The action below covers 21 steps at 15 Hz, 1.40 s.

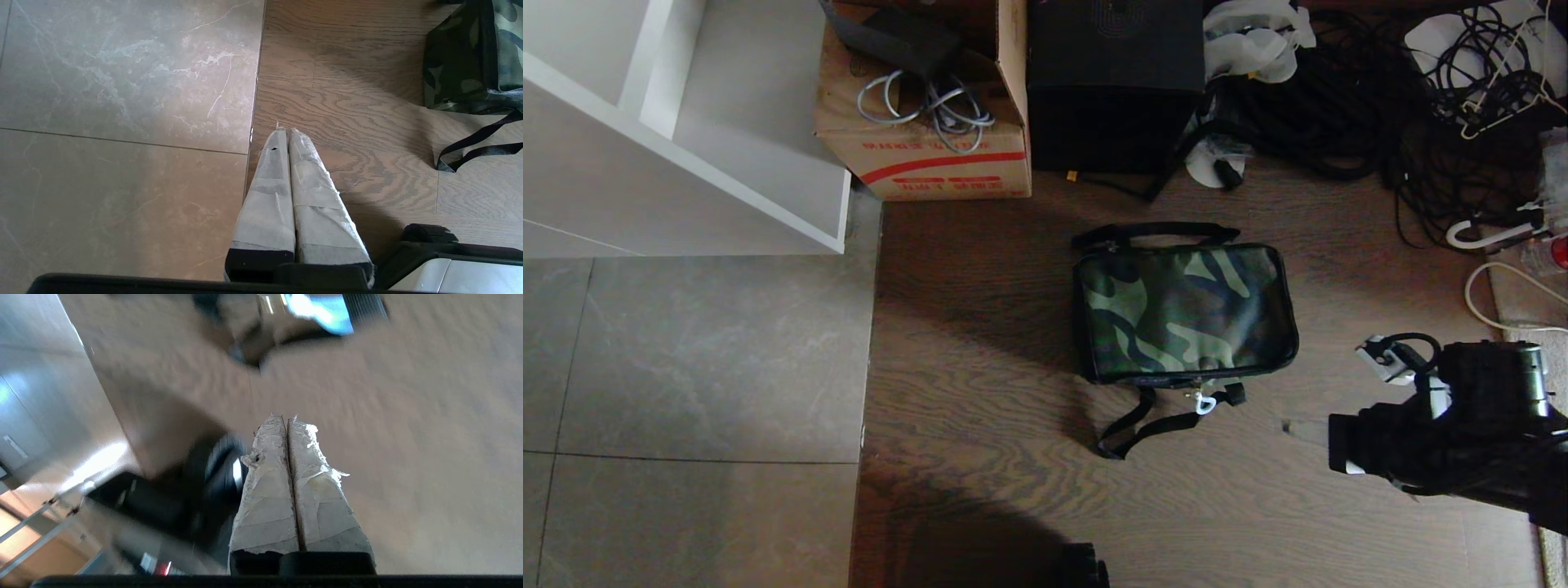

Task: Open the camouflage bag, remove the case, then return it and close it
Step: Open the top of the storage box

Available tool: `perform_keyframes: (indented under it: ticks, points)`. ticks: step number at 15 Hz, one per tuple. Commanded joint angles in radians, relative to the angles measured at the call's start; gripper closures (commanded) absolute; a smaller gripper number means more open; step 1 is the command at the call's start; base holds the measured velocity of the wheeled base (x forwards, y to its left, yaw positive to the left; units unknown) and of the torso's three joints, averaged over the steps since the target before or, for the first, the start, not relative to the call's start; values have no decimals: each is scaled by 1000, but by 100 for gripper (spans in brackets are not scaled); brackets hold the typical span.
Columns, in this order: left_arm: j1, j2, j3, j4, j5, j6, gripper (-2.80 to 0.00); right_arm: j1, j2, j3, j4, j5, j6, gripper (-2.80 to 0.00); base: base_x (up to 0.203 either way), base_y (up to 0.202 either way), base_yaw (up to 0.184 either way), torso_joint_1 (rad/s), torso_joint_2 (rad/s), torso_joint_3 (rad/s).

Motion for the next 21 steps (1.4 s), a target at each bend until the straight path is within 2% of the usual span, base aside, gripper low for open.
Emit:
perform_keyframes:
  ticks: [1,3,5,7,8,10,13,18,21]
  points:
    - [0,0,11,0,1,-1,0,50,164,-40,-158,14,3,-280,0,0,0,0,0,0]
    - [0,0,11,0,1,-1,0,103,216,-57,-195,15,-15,-280,0,0,0,0,0,0]
    - [0,0,11,-1,1,-1,0,162,278,-63,-283,-27,-44,-280,0,0,0,0,0,0]
    - [0,0,11,-2,1,-1,0,173,296,-65,-314,-41,-84,-280,0,0,0,0,0,0]
    - [0,0,11,0,1,-1,0,173,321,-64,-319,-42,-139,-280,0,0,0,0,0,0]
    - [0,0,11,0,1,-1,0,174,367,-71,-348,-43,-167,-280,0,0,0,0,0,0]
    - [0,0,11,0,1,-1,0,169,405,-111,-379,-51,-174,-280,0,0,0,0,0,0]
    - [0,0,11,0,1,-1,0,178,503,-226,-384,-189,-176,-280,0,0,0,0,0,0]
    - [0,0,11,-1,1,-1,0,179,548,-274,-386,-203,-173,-280,0,0,0,0,0,0]
